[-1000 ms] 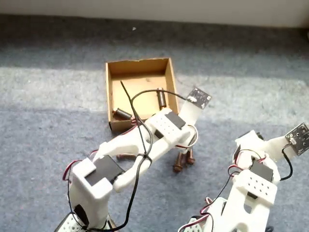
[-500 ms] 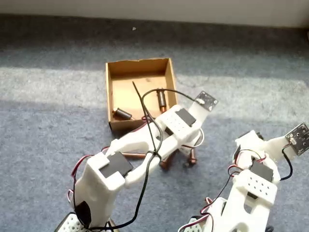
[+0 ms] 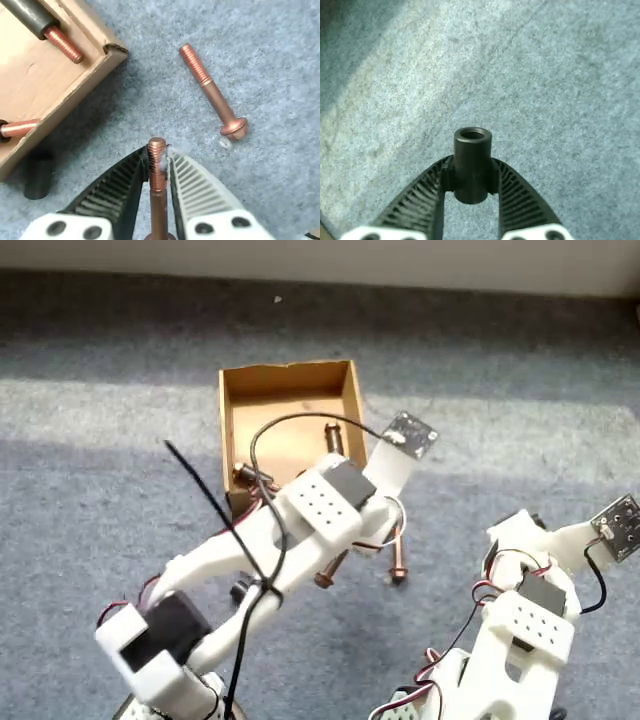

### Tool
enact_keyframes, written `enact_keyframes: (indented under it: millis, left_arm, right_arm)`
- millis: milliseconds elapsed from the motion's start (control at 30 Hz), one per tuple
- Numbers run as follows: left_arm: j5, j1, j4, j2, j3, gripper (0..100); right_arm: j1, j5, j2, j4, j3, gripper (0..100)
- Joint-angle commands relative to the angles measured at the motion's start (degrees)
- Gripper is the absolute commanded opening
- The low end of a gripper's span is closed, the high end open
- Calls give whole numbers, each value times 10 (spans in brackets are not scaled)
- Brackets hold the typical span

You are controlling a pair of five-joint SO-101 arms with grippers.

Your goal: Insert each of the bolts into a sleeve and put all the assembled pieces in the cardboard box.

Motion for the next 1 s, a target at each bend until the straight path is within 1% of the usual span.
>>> enact_keyframes:
  millis: [0, 200, 333, 467, 567, 633, 767, 867, 967]
  left_arm:
    - [3, -22, -62, -126, 77, 6]
    - [4, -87, -166, -289, 231, 6]
    - [4, -126, -276, -391, 356, 5]
    - [0, -133, -407, -495, 495, 5]
    - [0, -131, -479, -565, 580, 5]
    - [0, -132, -498, -602, 617, 6]
    - [2, -135, -498, -655, 668, 6]
    - [3, -164, -498, -680, 701, 6]
    - [3, -209, -496, -698, 720, 6]
  right_arm:
    - [3, -5, -21, -15, -7, 5]
    - [3, -5, -21, -15, -7, 5]
    - [2, -5, -21, -15, -7, 5]
    - [2, -5, -21, -15, -6, 5]
    - [2, -5, -21, -15, -5, 5]
    - [2, -5, -21, -15, -5, 5]
    - [2, -5, -21, -15, -5, 5]
    - [2, -5, -21, -15, -5, 5]
    - [2, -5, -21, -14, -5, 5]
